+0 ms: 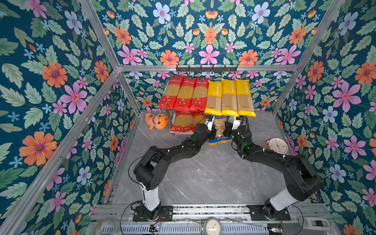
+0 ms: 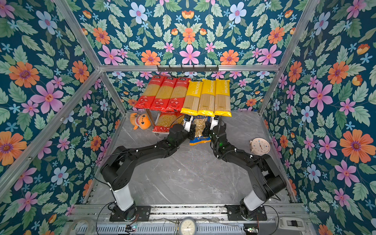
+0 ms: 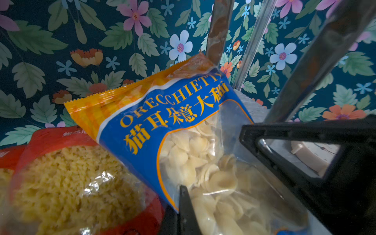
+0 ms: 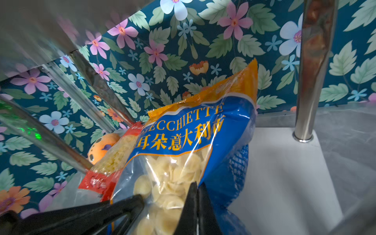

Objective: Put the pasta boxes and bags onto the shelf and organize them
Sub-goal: 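Carry the orecchiette bag with both grippers onto the lower shelf, then release the bag beside the red bags and withdraw the right gripper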

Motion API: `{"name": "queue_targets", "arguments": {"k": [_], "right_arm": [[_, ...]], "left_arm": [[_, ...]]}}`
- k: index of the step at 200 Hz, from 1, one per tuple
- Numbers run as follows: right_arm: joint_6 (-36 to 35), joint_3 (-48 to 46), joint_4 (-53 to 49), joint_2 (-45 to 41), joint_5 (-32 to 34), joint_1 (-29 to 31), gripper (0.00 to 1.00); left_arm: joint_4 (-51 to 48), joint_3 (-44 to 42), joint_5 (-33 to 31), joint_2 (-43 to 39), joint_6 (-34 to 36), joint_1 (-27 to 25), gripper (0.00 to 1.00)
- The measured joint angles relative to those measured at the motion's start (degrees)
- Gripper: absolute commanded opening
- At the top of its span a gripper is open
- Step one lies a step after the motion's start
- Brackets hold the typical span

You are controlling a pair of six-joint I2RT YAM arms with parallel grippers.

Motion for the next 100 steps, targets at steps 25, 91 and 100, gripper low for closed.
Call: {"name": "queue_targets", "arguments": {"k": [25, 91, 100], "right_arm": [[-1.3, 1.9, 3.0, 4.6, 0.7, -1.3, 0.00], [-1.8, -2.9, 2.9, 1.8, 0.6, -1.9, 0.46], [-1.7, -4.7, 2.5, -0.7, 1.2, -1.6, 0.48]], "left_arm": [[-0.1, 3.8, -0.6, 4.3, 1.9, 0.6, 0.00], [-1.1, 12.7, -0.1, 12.7, 4.9, 1.9, 0.00], [-1.1, 13.4, -0.1, 13.3, 5.1, 1.9, 0.00]]}}
